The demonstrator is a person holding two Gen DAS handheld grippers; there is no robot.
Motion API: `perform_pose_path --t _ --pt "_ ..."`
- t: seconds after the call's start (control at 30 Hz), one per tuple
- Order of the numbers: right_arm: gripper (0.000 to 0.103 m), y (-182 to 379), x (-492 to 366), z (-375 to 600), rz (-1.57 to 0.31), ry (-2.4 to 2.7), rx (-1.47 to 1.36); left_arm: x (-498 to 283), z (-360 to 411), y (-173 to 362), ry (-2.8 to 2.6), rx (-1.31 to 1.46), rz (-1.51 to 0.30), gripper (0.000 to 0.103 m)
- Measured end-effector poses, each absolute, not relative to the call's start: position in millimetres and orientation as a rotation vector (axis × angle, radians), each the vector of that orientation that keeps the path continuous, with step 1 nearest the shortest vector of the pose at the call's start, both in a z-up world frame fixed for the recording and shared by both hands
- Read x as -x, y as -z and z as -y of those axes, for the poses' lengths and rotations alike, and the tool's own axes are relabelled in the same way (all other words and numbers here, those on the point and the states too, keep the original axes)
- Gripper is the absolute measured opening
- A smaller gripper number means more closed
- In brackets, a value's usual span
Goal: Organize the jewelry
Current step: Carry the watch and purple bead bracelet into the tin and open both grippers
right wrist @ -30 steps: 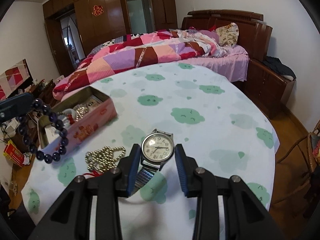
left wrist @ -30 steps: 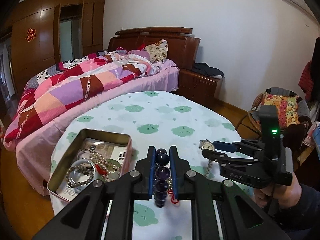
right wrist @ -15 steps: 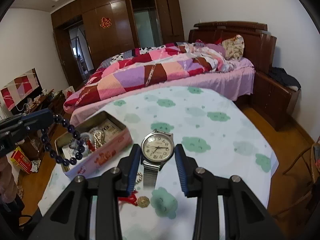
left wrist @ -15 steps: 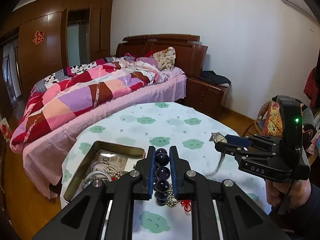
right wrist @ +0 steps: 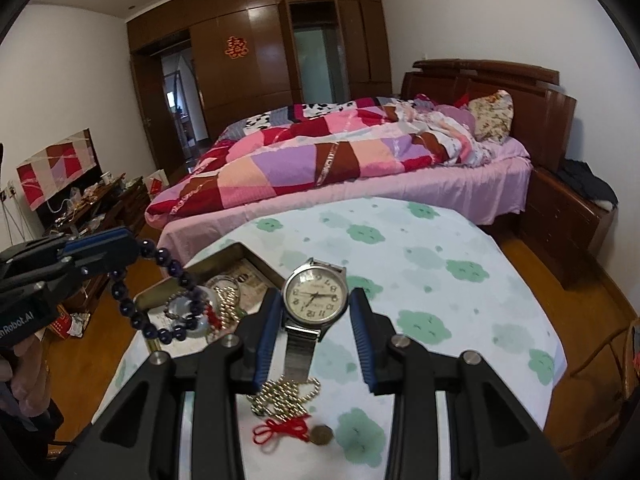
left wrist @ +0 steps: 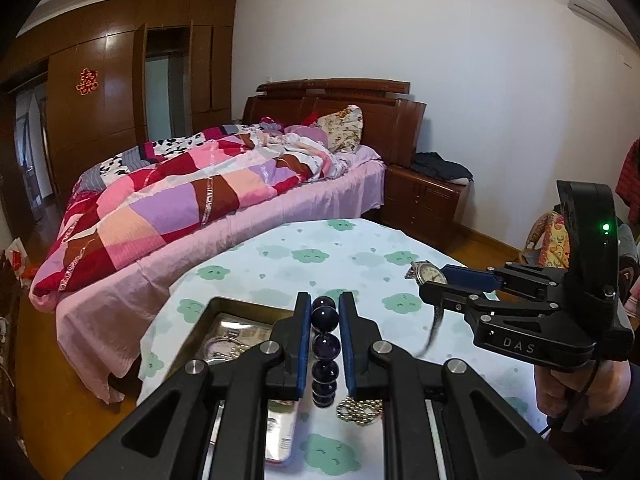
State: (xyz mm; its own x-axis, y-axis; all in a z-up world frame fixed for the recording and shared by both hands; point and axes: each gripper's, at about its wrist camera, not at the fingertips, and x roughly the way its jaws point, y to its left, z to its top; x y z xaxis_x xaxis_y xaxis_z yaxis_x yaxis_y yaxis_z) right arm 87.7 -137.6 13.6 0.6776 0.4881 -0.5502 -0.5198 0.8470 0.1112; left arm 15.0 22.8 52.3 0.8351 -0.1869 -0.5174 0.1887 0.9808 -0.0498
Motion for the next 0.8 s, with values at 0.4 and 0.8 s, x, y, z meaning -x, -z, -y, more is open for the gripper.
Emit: perform_pose_path --t 0.4,0.8 --pt "0.037 -25.1 -96.8 86.4 -0.582 -0.628 0.132 -25.3 -72.0 -60.0 0.095 0.029 -0.525 0.013" --pt "0.037 -12.5 -104.8 50.6 -0.611 -0.661 0.176 -46.1 -104.1 -36.4 0.033 0.061 -0.566 0.013"
